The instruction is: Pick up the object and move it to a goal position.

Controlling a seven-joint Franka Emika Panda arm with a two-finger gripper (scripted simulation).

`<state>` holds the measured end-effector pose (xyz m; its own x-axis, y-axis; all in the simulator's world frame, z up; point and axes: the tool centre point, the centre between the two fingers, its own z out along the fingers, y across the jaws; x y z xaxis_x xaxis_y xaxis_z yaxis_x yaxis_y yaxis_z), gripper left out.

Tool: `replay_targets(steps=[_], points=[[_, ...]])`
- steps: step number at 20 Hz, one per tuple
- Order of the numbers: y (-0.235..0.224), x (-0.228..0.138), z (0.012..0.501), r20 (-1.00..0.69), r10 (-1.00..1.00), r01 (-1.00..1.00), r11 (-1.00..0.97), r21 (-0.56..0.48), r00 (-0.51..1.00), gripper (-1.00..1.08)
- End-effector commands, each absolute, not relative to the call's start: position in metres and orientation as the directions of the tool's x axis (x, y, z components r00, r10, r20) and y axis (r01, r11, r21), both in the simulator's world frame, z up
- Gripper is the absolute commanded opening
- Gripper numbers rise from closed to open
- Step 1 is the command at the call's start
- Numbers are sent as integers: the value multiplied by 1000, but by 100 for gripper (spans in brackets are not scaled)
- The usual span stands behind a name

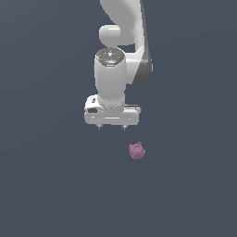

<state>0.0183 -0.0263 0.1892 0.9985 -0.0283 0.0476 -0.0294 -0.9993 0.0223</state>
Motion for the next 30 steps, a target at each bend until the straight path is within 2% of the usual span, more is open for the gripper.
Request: replay_targets(steps=[1, 10, 17, 23, 30], points=[[-26, 18, 189, 48, -28, -29, -999, 22, 998, 100], [-33, 5, 172, -3, -65, -65, -998, 28, 998, 100], [-26, 10, 168, -1, -39, -39, -999, 28, 999, 100], [1, 24, 150, -2, 48, 48, -998, 26, 999, 100], [54, 45, 115, -3, 204, 204, -979, 14, 979, 100]])
